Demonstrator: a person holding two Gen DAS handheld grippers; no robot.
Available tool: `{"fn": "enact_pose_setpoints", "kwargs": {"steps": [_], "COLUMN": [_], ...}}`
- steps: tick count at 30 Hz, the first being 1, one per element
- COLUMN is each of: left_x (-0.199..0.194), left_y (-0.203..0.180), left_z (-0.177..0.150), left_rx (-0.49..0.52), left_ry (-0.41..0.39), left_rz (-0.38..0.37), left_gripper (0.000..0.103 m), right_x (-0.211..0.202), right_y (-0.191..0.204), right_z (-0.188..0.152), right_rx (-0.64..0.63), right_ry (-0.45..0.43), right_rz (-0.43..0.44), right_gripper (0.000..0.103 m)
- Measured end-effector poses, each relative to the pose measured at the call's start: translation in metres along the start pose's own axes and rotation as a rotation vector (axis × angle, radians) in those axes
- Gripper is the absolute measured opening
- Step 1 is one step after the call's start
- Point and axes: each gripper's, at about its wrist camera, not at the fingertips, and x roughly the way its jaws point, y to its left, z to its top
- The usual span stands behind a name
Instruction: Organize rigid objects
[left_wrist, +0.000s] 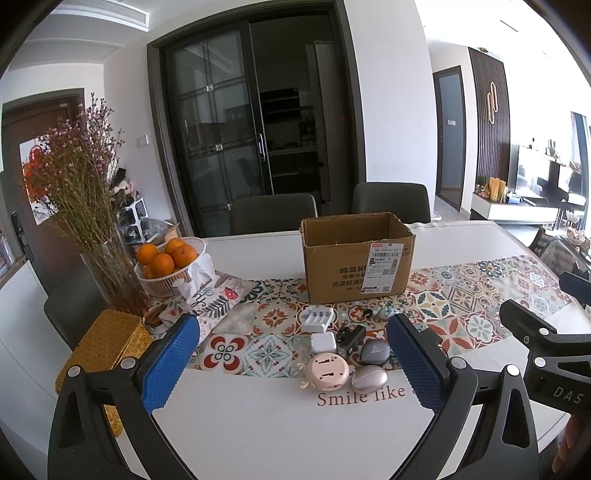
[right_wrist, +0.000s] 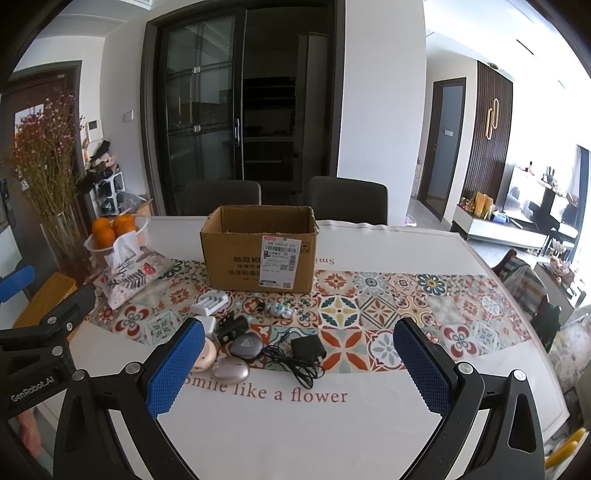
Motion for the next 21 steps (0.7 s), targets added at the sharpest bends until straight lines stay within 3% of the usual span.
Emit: {"fn": "enact_pose_setpoints", "kwargs": {"steps": [21], "left_x": [-0.0014], "left_y": [0.0025], "left_z": [-0.0031], "left_rx": [-0.003], "left_ry": [0.006], "left_rz": [-0.002], "left_gripper": [0.103], "right_x": [-0.0001], "right_y": [0.002], "right_z": [-0.0012], "right_rx": [-0.004], "right_ry": [0.001], "right_rz": [0.007], "right_gripper": [0.102]}}
